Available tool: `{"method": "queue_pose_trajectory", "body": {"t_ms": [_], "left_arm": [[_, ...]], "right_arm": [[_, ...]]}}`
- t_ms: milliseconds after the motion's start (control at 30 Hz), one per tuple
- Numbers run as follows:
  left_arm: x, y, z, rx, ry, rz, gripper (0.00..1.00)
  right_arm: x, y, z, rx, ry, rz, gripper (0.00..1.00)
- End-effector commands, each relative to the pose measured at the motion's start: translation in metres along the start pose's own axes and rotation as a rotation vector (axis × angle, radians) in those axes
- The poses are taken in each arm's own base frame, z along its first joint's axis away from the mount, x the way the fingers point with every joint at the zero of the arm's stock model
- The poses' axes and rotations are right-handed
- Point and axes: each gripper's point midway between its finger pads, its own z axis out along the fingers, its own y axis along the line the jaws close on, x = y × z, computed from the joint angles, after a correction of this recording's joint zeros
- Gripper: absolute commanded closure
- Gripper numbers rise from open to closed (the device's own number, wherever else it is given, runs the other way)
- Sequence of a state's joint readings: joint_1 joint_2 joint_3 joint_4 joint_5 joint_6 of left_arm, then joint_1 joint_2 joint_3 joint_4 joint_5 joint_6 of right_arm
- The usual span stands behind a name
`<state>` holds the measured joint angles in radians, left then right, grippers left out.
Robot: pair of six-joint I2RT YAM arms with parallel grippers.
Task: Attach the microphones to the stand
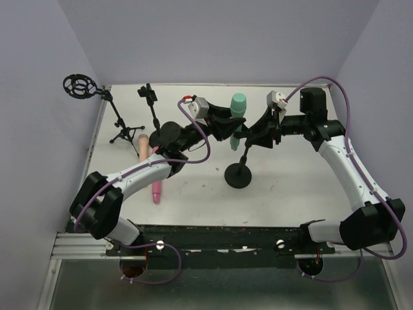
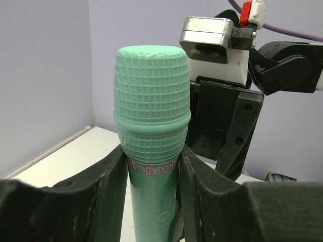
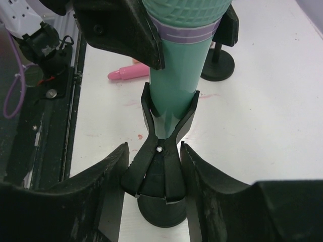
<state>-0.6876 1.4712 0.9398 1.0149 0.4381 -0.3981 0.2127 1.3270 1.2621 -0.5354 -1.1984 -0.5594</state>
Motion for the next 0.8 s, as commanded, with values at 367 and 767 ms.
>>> {"method": "queue_pose_trajectory", "body": {"t_ms": [367, 767], "left_arm": [[-0.005, -0.007, 0.003, 0.035, -0.031, 0.017, 1.00], [-0.002, -0.013, 0.008, 0.075, -0.032, -0.003, 1.00]], "right_arm": [[0.012, 0.004, -0.009, 0.051, 0.075, 0.005, 0.40], [0.006, 0.013, -0.006, -0.018, 0.045, 0.005, 0.82]]}}
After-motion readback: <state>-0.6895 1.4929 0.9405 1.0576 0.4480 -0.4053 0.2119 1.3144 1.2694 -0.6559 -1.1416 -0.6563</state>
